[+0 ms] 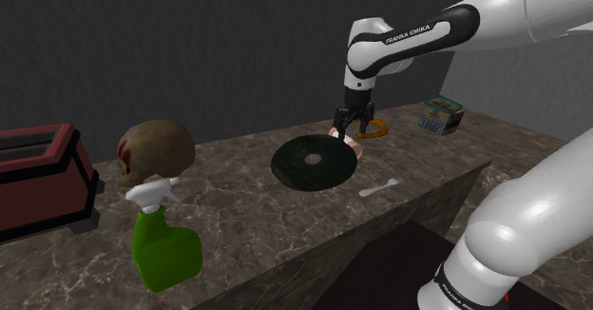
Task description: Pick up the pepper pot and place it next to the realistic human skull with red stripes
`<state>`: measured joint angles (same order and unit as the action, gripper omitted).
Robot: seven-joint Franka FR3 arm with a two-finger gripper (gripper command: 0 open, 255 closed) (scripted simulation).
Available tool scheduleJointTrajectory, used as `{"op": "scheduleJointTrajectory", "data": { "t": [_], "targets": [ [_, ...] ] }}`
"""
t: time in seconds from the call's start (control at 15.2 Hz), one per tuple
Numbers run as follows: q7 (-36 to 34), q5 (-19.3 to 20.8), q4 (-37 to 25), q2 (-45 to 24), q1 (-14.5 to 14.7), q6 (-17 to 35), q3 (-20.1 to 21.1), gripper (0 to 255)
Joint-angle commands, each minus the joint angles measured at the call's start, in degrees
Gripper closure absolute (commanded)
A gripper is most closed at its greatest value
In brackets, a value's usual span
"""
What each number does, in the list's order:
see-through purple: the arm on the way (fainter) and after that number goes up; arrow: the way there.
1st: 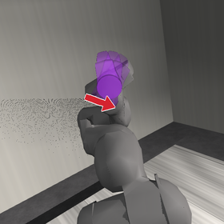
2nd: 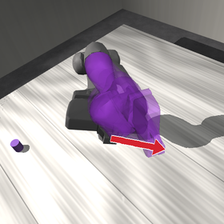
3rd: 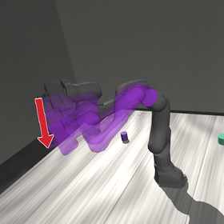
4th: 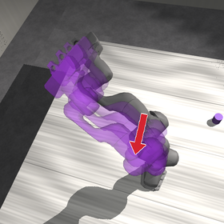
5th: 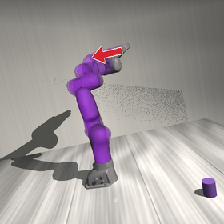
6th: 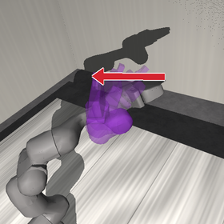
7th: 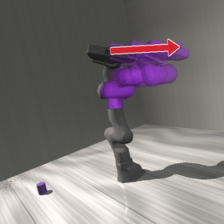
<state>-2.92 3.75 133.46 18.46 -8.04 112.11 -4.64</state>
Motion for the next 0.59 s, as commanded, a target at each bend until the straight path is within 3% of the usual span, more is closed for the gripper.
{"op": "scheduleJointTrajectory", "data": {
  "t": [0.0, 0.53],
  "targets": [
    [-0.35, 0.21, -2.22, -4.10, -0.73, 2.37, -0.77, 0],
    [-0.77, -0.31, -12.41, -19.30, -3.63, 8.96, -4.03, 0]
  ]
}}
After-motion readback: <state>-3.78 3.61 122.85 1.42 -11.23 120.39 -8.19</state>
